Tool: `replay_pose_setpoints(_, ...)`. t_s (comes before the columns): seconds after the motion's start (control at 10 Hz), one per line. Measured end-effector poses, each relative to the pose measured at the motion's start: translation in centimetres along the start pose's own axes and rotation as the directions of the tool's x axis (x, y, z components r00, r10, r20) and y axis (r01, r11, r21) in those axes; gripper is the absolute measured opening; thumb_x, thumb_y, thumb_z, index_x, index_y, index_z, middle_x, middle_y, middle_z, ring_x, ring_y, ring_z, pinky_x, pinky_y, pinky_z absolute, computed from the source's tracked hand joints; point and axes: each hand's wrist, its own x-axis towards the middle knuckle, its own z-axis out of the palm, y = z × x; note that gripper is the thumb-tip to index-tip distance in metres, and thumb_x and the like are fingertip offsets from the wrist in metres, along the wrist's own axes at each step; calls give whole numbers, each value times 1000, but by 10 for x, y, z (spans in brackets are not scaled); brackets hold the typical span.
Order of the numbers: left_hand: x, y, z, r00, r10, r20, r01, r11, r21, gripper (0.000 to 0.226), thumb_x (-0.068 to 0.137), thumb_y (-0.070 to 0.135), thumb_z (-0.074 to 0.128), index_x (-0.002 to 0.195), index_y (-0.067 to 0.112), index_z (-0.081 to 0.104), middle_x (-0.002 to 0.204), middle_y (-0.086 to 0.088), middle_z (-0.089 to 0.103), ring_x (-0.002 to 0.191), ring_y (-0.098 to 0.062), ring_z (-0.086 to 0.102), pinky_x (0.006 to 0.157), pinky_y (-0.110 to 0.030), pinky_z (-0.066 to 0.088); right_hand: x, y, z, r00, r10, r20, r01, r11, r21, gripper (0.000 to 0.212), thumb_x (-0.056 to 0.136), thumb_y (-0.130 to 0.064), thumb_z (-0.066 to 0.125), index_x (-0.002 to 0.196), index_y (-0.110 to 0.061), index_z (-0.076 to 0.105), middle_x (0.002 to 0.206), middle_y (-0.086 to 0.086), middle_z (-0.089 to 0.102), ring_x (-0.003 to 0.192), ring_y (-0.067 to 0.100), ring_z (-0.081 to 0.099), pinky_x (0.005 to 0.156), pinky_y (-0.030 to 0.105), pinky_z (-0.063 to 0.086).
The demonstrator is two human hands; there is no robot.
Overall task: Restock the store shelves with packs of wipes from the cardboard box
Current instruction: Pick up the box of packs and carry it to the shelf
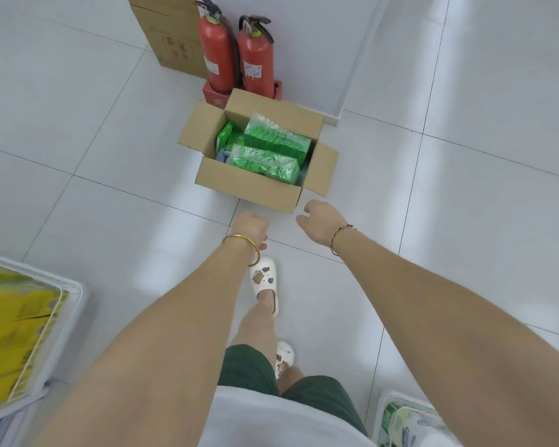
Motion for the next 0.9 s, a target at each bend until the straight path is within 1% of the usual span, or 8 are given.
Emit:
replay_pose_setpoints(0.2, 106, 60, 48, 994, -113, -1, 111, 980, -168, 46, 91, 3, 43, 137, 6, 39, 100, -10, 48, 87, -24, 52, 61, -27, 48, 141, 12, -45, 999, 39, 29, -39, 999, -3, 39, 96, -20, 41, 129, 0, 44, 134, 18, 47, 116, 33, 52, 95, 38, 46)
replay_pose_setpoints(0.3, 150, 86, 75, 982, -189, -22, 176, 948, -265, 53, 90, -3, 46, 140, 12, 36, 86, -7, 52, 89, -25, 51, 70, -29, 51, 205, 24, -60, 998, 27, 65, -27, 1000, 2, 38, 96, -18, 41, 129, 2, 42, 132, 19, 48, 114, 34, 52, 90, 37, 47)
replay_pose_setpoints(0.4, 194, 106, 108, 963, -260, -75, 211, 895, -394, 62, 89, -8, 45, 143, 18, 30, 74, -4, 45, 83, -24, 48, 68, -27, 51, 268, 43, -74, 992, 11, 123, -8, 1000, -26, 38, 95, -17, 42, 128, 2, 43, 130, 19, 48, 112, 34, 53, 87, 36, 45)
replay_pose_setpoints(0.5, 229, 127, 144, 930, -344, -130, 244, 842, -482, 69, 88, -7, 45, 145, 24, 23, 75, -4, 47, 70, -21, 54, 78, -33, 54, 326, 67, -83, 979, 2, 205, 19, 995, -101, 40, 95, -18, 41, 131, 0, 40, 132, 18, 46, 113, 34, 52, 87, 37, 46)
replay_pose_setpoints(0.6, 262, 138, 175, 907, -396, -144, 248, 778, -576, 59, 90, -7, 46, 142, 16, 28, 74, -2, 46, 75, -20, 55, 67, -27, 54, 372, 86, -88, 962, -10, 272, 64, 980, -189, 41, 95, -18, 40, 133, -3, 36, 132, 18, 43, 113, 37, 51, 90, 39, 45)
replay_pose_setpoints(0.7, 302, 140, 196, 879, -440, -183, 256, 759, -598, 53, 90, -8, 48, 139, 0, 31, 77, -2, 49, 65, -15, 51, 71, -34, 53, 408, 96, -89, 953, -22, 301, 107, 957, -269, 42, 95, -19, 39, 135, -6, 32, 131, 18, 40, 115, 37, 49, 92, 41, 44)
replay_pose_setpoints(0.8, 343, 119, 210, 811, -519, -270, 268, 741, -616, 54, 87, -10, 50, 138, -5, 32, 112, -22, 58, 77, -28, 55, 90, -46, 52, 444, 101, -84, 956, -34, 290, 131, 938, -321, 39, 95, -16, 40, 132, -6, 33, 128, 17, 41, 115, 35, 46, 88, 38, 41)
replay_pose_setpoints(0.9, 381, 101, 229, 774, -532, -343, 230, 741, -632, 62, 83, -7, 54, 140, 5, 32, 131, -26, 52, 103, -36, 60, 95, -50, 49, 479, 104, -74, 966, -54, 252, 143, 926, -350, 40, 93, -15, 41, 131, -7, 32, 129, 15, 41, 116, 34, 44, 88, 39, 40)
